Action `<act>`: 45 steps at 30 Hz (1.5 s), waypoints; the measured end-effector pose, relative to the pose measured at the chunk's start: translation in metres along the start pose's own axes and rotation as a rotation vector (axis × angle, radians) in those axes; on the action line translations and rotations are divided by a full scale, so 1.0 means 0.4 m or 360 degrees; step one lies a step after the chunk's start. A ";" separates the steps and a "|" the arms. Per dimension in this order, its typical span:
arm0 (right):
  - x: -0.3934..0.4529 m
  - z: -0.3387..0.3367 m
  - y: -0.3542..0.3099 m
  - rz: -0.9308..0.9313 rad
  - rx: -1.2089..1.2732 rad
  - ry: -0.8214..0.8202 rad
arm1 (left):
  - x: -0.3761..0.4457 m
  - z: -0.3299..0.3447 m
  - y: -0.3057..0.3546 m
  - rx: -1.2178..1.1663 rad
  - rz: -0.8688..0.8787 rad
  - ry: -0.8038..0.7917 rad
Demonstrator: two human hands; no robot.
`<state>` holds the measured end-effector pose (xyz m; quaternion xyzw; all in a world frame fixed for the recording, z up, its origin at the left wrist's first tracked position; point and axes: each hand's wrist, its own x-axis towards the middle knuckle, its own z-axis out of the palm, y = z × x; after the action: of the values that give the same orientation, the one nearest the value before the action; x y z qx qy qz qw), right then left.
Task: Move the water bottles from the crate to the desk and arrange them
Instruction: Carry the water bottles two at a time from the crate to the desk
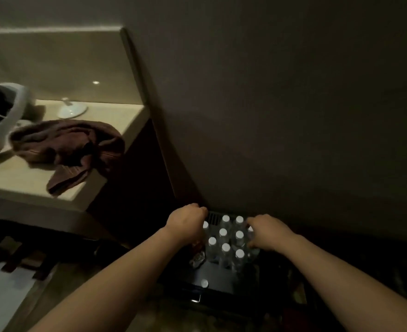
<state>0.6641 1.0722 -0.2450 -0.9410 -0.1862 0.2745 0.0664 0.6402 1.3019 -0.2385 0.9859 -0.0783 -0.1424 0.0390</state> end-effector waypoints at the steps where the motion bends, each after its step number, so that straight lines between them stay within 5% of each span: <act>1: 0.004 0.012 -0.004 0.0058 0.0030 0.0039 | 0.017 0.017 -0.010 -0.0029 0.0034 -0.0026; 8: 0.088 0.138 0.010 0.0325 0.0170 0.0111 | 0.131 0.194 -0.058 -0.0217 0.0114 -0.0178; 24: 0.361 0.546 0.132 0.0433 0.0425 -0.0121 | 0.300 0.611 -0.113 -0.0327 0.0058 -0.0307; 31: 0.398 0.658 0.162 0.0305 0.0482 0.0265 | 0.356 0.690 -0.089 -0.0350 0.0105 -0.0370; 45: 0.434 0.679 0.148 0.0369 0.0391 0.0311 | 0.386 0.721 -0.089 -0.0278 0.0151 -0.0367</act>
<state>0.6711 1.0912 -0.5723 -0.9632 -0.0345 0.2081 0.1664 0.7086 1.2958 -0.5603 0.9511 -0.1160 -0.2591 0.1221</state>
